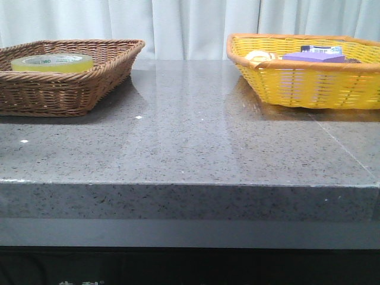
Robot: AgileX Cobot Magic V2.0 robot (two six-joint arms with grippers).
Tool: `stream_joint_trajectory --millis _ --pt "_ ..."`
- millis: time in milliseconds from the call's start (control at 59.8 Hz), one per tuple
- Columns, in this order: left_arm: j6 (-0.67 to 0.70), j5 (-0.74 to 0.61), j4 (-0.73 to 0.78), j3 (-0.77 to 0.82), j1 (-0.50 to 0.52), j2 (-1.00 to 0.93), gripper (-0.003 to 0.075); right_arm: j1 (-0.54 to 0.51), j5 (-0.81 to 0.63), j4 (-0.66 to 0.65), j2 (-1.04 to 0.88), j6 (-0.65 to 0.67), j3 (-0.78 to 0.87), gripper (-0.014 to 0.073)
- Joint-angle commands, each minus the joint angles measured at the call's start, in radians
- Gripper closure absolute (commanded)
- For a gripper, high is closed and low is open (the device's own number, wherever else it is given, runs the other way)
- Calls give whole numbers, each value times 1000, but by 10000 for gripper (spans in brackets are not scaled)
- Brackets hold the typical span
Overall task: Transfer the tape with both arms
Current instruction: 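Open the left gripper and raise it out of the brown basket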
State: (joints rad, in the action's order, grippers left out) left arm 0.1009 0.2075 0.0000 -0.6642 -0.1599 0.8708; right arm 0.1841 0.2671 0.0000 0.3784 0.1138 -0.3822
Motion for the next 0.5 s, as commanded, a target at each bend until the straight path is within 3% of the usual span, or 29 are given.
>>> stream_joint_trajectory --millis 0,485 --pt "4 -109 -8 58 1 -117 740 -7 -86 0 4 -3 -28 662" --pt "4 15 -34 291 1 -564 740 -7 -87 0 4 -3 -28 662"
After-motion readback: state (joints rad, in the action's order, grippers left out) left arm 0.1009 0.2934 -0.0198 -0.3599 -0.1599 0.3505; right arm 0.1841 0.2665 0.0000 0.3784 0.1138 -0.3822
